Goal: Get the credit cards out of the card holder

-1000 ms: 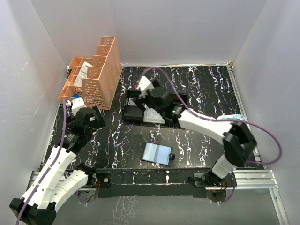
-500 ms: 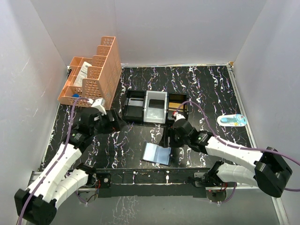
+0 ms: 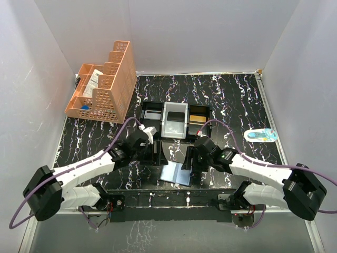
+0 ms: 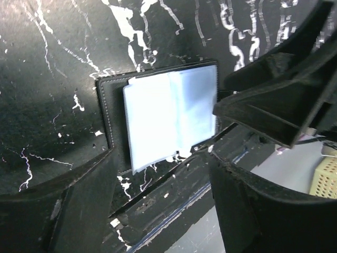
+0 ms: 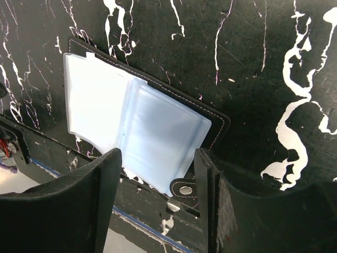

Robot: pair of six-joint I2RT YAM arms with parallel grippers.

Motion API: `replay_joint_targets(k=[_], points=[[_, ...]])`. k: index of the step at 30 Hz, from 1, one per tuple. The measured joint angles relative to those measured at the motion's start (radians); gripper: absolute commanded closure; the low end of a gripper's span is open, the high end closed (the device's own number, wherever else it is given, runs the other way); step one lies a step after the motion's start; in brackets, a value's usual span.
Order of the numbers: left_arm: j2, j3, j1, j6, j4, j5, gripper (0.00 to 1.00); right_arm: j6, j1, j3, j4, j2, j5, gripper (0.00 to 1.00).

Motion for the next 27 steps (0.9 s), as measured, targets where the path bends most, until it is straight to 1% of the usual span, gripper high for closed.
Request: replay_joint_targets(k=[4,11,14,18,19,20,25,27], points=[[0.074,0.000,-0.037,-0.021,0.010,-0.041,0.48,-0.001,0.000,0.000,0.001,0.026,-0.006,0.53],[0.204,-0.005,-0.100,-0.044,0.066,-0.071,0.62,-0.002,0.000,0.000,0.000,0.063,0.008,0.53],[0.246,-0.016,-0.126,-0.059,0.086,-0.083,0.69,-0.002,0.000,0.000,0.011,0.086,0.005,0.55],[0.274,-0.019,-0.143,-0.074,0.100,-0.106,0.75,-0.005,0.000,0.000,0.027,0.098,-0.005,0.64],[0.275,-0.020,-0.145,-0.079,0.101,-0.109,0.77,-0.006,0.000,0.000,0.030,0.100,-0.005,0.69],[0.276,-0.022,-0.148,-0.082,0.107,-0.113,0.79,-0.006,-0.001,-0.001,0.035,0.102,-0.006,0.71],[0.282,-0.026,-0.159,-0.096,0.121,-0.133,0.85,-0.007,-0.006,-0.006,0.066,0.120,-0.022,0.72],[0.283,-0.026,-0.164,-0.101,0.124,-0.142,0.86,-0.010,-0.008,-0.006,0.076,0.126,-0.031,0.77]])
